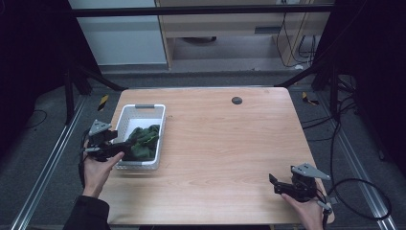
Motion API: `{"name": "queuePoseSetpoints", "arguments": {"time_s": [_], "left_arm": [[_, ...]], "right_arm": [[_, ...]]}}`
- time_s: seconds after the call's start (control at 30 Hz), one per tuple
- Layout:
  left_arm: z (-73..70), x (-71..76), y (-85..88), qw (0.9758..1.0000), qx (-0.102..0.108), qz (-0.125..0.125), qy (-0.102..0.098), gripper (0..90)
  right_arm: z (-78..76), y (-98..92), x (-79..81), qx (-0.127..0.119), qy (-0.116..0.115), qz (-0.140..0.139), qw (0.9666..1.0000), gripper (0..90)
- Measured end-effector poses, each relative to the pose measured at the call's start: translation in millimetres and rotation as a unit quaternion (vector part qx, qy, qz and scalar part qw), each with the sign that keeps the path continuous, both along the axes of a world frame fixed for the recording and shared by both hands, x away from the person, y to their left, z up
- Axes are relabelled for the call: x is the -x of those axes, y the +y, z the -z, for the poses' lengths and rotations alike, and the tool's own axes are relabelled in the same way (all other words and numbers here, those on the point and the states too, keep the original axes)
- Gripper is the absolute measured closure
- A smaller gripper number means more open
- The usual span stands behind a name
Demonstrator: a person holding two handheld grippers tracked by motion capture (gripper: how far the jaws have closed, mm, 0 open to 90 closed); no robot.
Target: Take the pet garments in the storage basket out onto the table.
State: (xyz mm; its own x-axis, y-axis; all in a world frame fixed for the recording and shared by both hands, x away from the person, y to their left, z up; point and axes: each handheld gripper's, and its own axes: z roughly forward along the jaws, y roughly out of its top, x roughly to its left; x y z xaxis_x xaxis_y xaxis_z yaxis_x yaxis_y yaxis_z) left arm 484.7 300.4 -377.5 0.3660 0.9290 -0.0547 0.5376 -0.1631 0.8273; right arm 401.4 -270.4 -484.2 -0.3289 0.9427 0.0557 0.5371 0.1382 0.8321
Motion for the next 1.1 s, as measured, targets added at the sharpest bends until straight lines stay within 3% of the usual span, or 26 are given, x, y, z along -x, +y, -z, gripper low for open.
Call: {"name": "queuePoseSetpoints", "arguments": {"time_s": [0.5,0.77,1.1], "left_arm": [[2.3,-20.3,-6.1,0.9987,-0.030,0.015,0.038,19.0],[7.7,-29.8,-10.5,0.9960,-0.057,0.027,0.063,19.7],[15.9,-39.6,-13.0,0.9924,-0.072,0.035,0.093,21.7]], "right_arm": [[0.9,0.2,-0.9,-0.002,0.005,-0.005,1.0000,11.5],[1.1,0.2,-1.2,-0.001,0.007,-0.009,0.9999,11.9],[1.0,0.2,-1.3,-0.003,0.011,-0.011,0.9999,12.1]]}}
